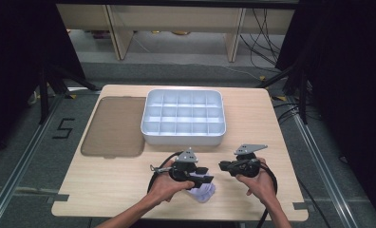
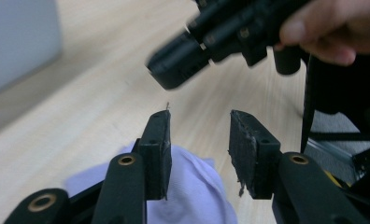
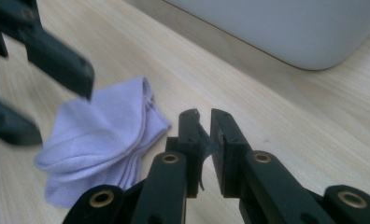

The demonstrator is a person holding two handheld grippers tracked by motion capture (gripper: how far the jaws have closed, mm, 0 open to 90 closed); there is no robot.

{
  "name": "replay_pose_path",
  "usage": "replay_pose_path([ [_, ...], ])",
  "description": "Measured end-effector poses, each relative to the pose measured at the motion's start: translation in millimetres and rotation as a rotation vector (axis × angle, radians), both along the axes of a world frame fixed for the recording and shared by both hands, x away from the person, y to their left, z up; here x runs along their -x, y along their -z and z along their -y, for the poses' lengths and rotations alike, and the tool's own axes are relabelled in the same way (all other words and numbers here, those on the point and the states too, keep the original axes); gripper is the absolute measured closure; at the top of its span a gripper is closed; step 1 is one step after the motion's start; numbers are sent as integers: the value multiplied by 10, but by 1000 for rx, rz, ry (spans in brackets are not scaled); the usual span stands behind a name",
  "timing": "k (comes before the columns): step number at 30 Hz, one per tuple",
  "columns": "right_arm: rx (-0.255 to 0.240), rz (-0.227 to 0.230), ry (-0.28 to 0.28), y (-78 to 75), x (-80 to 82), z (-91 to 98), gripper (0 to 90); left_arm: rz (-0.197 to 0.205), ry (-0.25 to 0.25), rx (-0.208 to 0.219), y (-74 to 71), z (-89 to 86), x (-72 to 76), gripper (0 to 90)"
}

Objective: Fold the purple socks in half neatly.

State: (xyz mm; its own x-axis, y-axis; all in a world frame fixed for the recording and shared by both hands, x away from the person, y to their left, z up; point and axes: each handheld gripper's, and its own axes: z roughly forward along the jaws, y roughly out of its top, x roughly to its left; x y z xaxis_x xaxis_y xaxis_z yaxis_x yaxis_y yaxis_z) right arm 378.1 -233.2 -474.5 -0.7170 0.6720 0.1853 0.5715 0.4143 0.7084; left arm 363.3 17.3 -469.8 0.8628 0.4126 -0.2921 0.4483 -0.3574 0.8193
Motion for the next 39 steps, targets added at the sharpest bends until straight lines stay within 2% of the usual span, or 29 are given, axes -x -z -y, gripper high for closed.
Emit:
replay_pose_path([
  [2,-4,12,3,-3,5,9,832,10,-8,-7,-25,-87,-39,630],
  [5,-6,16,4,-17,19,14,831,51,-24,-58,-4,-209,-85,712],
  [9,4,23,-5,-37,45,-2,831,85,-26,-124,111,-306,-128,826],
  [14,15,43,-20,-48,75,-53,831,107,17,-196,259,-291,-113,874],
  [15,17,35,-20,-55,85,-64,831,107,22,-209,283,-277,-93,884],
  [18,13,46,-33,-49,101,-98,831,126,70,-279,368,-247,-39,893],
  [19,15,38,-37,-55,115,-112,832,130,71,-273,391,-241,-17,893],
  [20,18,40,-44,-54,127,-129,832,107,51,-258,398,-240,10,894],
  [21,14,36,-54,-60,146,-152,832,104,50,-260,392,-246,22,894],
  [22,15,38,-66,-61,165,-181,833,102,36,-269,390,-253,43,894],
  [23,14,34,-73,-63,191,-214,833,104,42,-296,374,-275,66,894],
  [24,14,37,-93,-74,214,-247,834,107,21,-294,374,-277,94,894],
  [25,12,39,-103,-78,233,-274,836,115,33,-311,364,-294,106,894],
  [26,8,46,-108,-77,243,-295,837,114,14,-325,358,-312,146,894],
  [28,9,41,-119,-95,283,-346,846,103,8,-321,351,-331,199,894],
  [29,4,54,-121,-86,289,-365,849,94,-5,-314,360,-340,224,893],
  [30,4,43,-129,-100,306,-381,854,72,-5,-306,360,-346,245,891],
  [31,2,49,-133,-97,314,-401,857,72,10,-314,348,-369,245,888],
  [32,-13,50,-148,-90,326,-436,861,67,-3,-310,352,-379,255,886],
  [33,-18,41,-160,-82,341,-475,868,70,14,-317,345,-396,259,886],
  [34,-17,39,-175,-70,356,-521,871,46,-8,-300,356,-395,280,886],
  [36,-14,21,-187,-56,393,-601,880,31,-28,-276,366,-393,303,888],
  [37,-21,8,-206,-41,410,-654,882,44,-17,-285,359,-404,303,888],
  [39,-17,4,-227,-1,435,-726,887,38,-20,-284,363,-408,310,888],
])
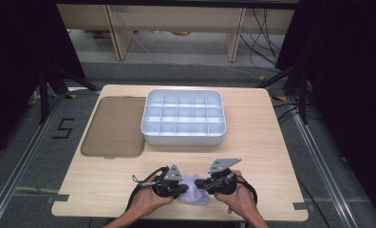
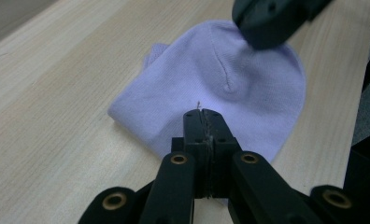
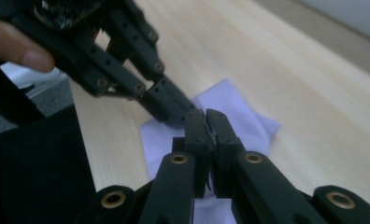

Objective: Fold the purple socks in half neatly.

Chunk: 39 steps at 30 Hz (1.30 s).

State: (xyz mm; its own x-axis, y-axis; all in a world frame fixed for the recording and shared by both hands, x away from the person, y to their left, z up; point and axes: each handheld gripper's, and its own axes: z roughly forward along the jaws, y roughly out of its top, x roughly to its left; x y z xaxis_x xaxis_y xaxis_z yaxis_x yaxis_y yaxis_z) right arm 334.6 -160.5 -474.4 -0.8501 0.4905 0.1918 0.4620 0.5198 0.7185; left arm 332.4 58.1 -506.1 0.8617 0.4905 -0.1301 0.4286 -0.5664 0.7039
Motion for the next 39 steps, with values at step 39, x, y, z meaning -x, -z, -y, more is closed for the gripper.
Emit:
replay_pose_path([
  [39,120,29,27,156,-64,-14,877,61,19,30,-99,-145,137,843],
])
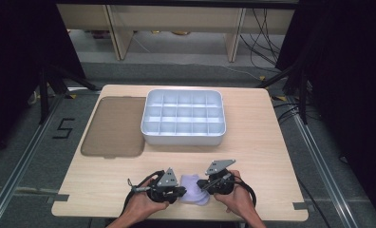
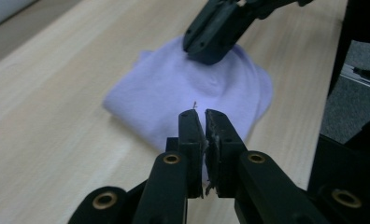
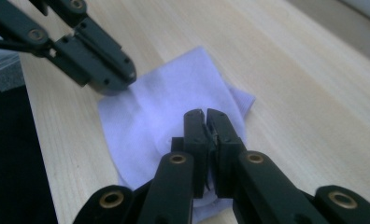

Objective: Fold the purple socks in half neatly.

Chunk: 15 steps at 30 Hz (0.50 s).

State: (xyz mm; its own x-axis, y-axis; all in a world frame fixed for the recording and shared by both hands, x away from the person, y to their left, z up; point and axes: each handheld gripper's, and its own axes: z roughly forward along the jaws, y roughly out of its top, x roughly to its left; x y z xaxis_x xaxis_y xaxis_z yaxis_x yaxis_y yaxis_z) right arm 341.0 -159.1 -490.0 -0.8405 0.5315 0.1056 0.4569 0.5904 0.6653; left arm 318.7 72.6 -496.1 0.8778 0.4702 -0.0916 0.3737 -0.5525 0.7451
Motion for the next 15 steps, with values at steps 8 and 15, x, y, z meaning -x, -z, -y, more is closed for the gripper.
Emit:
replay_pose_path([
  [8,-1,5,-1,-38,-16,-12,875,-60,-65,39,28,-119,-92,749],
  [15,51,-25,-13,34,-30,-78,874,-76,-86,49,23,-172,-79,671],
])
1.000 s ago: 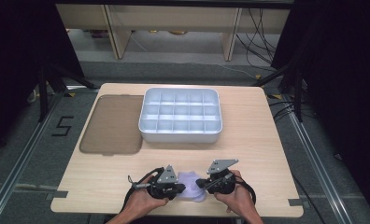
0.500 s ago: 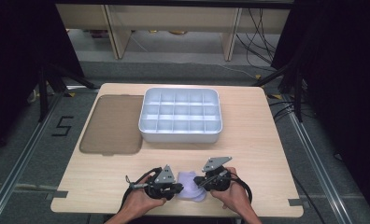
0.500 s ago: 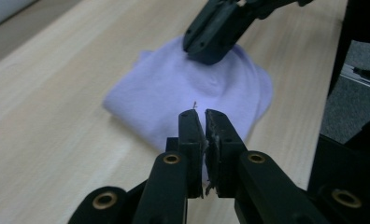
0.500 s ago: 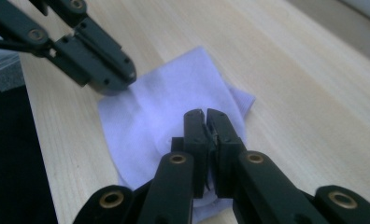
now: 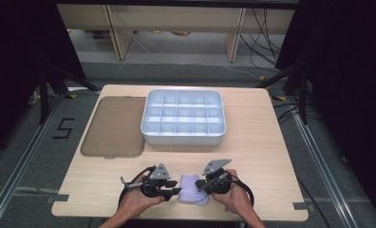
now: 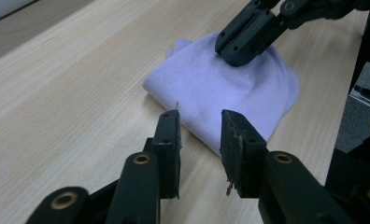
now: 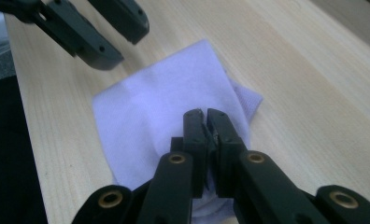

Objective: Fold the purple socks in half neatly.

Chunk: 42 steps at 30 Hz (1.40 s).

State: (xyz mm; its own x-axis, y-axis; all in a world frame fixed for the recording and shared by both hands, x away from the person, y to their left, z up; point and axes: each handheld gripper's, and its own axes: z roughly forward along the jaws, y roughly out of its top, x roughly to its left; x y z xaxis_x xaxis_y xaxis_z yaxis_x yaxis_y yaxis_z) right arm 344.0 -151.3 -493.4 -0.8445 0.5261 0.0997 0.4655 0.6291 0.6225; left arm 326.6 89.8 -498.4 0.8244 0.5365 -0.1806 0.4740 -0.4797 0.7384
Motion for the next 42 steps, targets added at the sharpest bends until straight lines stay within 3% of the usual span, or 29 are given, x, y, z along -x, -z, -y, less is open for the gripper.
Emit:
replay_pose_path([
  [6,-10,18,-11,41,5,-39,887,-8,-16,10,-38,-113,-8,623],
  [7,16,4,10,25,18,-41,889,-10,-16,10,-46,-140,-14,615],
  [9,-10,8,9,50,21,-66,892,-23,-36,25,-60,-178,-10,590],
  [11,-1,24,19,55,21,-84,894,-49,-59,29,-59,-214,-11,552],
  [12,5,31,10,48,12,-87,894,-41,-54,22,-59,-246,-24,544],
  [13,-7,71,-23,84,-15,-101,894,-47,-64,18,-54,-267,-27,538],
  [14,5,20,33,51,20,-121,893,-50,-66,11,-52,-291,-38,532],
  [15,-5,31,5,60,0,-127,894,-57,-75,17,-50,-307,-40,524],
  [21,-4,26,39,53,-11,-197,894,-104,-106,33,-51,-383,-61,483],
  [28,-16,33,66,79,-58,-277,894,-120,-131,22,-16,-359,-75,462],
  [30,-36,46,29,91,-87,-301,893,-125,-113,16,-11,-355,-90,460],
  [33,-16,22,61,67,-76,-309,893,-136,-124,26,0,-326,-92,456],
  [39,-27,33,45,76,-74,-303,892,-140,-107,14,29,-233,-115,464],
  [42,-25,28,64,74,-62,-299,891,-147,-110,14,47,-191,-118,466],
])
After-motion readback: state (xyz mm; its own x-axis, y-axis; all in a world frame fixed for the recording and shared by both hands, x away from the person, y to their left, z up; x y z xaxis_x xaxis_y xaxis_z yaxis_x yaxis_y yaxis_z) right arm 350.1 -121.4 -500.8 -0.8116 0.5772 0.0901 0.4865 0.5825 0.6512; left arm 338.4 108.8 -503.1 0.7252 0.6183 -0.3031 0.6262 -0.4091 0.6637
